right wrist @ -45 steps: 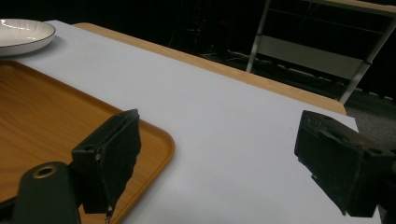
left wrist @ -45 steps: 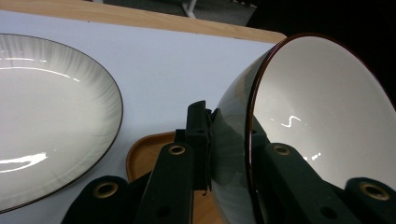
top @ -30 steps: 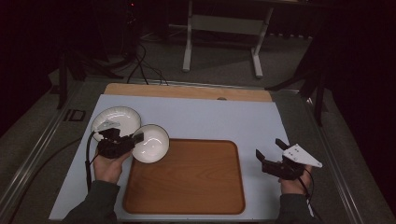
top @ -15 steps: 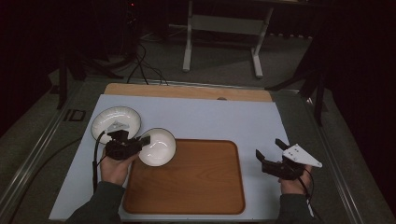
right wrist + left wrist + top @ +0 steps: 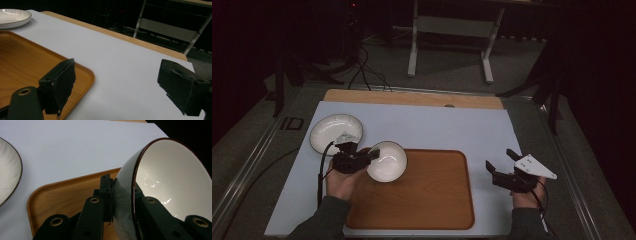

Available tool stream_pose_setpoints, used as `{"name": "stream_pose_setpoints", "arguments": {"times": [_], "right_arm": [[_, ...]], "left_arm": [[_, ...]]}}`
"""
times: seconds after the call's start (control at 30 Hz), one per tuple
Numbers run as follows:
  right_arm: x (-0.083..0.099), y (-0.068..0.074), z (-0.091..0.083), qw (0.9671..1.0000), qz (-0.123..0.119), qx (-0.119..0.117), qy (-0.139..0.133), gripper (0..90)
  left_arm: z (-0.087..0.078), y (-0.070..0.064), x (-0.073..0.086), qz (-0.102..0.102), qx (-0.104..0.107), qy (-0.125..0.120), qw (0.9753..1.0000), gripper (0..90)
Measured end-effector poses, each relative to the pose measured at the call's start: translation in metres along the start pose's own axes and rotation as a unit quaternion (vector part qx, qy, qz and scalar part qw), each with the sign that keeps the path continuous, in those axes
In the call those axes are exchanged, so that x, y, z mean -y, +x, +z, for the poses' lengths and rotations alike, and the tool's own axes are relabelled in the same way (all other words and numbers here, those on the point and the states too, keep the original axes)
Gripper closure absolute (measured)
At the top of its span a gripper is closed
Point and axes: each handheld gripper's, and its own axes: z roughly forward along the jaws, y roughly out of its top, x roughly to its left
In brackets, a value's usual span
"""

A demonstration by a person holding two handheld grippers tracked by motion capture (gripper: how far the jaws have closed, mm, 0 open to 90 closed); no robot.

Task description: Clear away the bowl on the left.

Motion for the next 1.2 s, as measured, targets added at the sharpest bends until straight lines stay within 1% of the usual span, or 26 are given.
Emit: {"name": "stream_pose_setpoints", "arguments": {"times": [0.17, 0.3, 0.57, 0.87, 0.97, 1.03, 1.2], "right_arm": [[0.000, 0.000, 0.000, 1.0000, 0.000, -0.001, 0.000, 14.4], [0.000, 0.000, 0.000, 1.0000, 0.000, -0.001, 0.000, 14.4], [0.000, 0.000, 0.000, 1.0000, 0.000, -0.001, -0.001, 14.5], [0.000, 0.000, 0.000, 1.0000, 0.000, -0.002, 0.000, 14.4], [0.000, 0.000, 0.000, 1.0000, 0.000, -0.002, 0.000, 14.4], [0.000, 0.000, 0.000, 1.0000, 0.000, -0.002, 0.000, 14.4], [0.000, 0.000, 0.000, 1.0000, -0.002, -0.002, 0.001, 14.5]], "left_arm": [[0.002, -0.004, 0.001, 0.004, 0.003, 0.004, 1.0000, 80.4], [0.004, -0.007, 0.002, 0.002, 0.009, 0.007, 0.9999, 80.4], [0.008, -0.013, 0.005, 0.007, 0.018, 0.014, 0.9997, 80.4], [0.015, -0.021, 0.008, 0.012, 0.024, 0.025, 0.9993, 80.4], [0.017, -0.023, 0.009, 0.017, 0.024, 0.030, 0.9991, 80.4], [0.019, -0.024, 0.010, 0.015, 0.025, 0.032, 0.9991, 80.4], [0.024, -0.029, 0.012, 0.019, 0.028, 0.038, 0.9987, 80.4]]}}
